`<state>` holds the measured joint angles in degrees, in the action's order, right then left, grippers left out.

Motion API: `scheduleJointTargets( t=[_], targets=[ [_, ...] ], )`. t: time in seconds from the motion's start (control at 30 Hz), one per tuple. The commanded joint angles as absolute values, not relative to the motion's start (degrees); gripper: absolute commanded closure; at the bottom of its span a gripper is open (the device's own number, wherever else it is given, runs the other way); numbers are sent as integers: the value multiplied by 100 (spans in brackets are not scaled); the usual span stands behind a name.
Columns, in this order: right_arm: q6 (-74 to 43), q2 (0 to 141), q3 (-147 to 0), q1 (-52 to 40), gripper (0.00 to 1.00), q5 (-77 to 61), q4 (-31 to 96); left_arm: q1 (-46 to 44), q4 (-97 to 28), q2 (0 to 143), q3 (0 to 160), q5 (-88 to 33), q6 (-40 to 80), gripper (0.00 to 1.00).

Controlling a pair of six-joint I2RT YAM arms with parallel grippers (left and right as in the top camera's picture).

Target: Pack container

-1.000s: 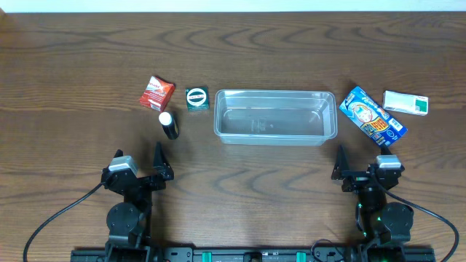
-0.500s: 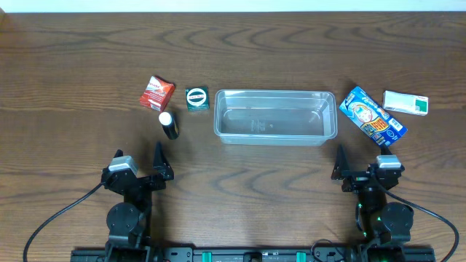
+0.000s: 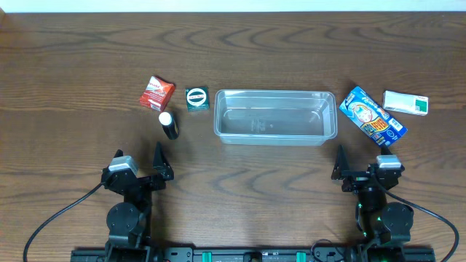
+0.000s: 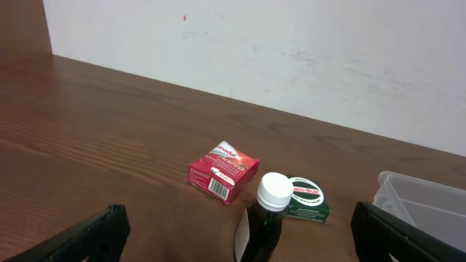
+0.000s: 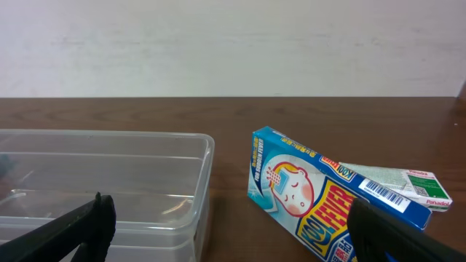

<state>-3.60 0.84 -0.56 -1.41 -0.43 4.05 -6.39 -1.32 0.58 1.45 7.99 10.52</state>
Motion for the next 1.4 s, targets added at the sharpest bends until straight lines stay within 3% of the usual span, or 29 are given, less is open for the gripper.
scheduleJointTargets(
  t=[0.0, 1.03, 1.37],
  targets=[
    [-292, 43, -32, -226, 1, -23, 416, -602, -340, 30, 23, 947, 1061, 2],
    [-290, 104, -38, -226, 1, -174, 425, -602, -340, 30, 23, 947, 1063, 2],
    [-244, 961, -1100, -193, 1, -193, 1629, -602, -340, 30, 23, 947, 1063, 2]
  ],
)
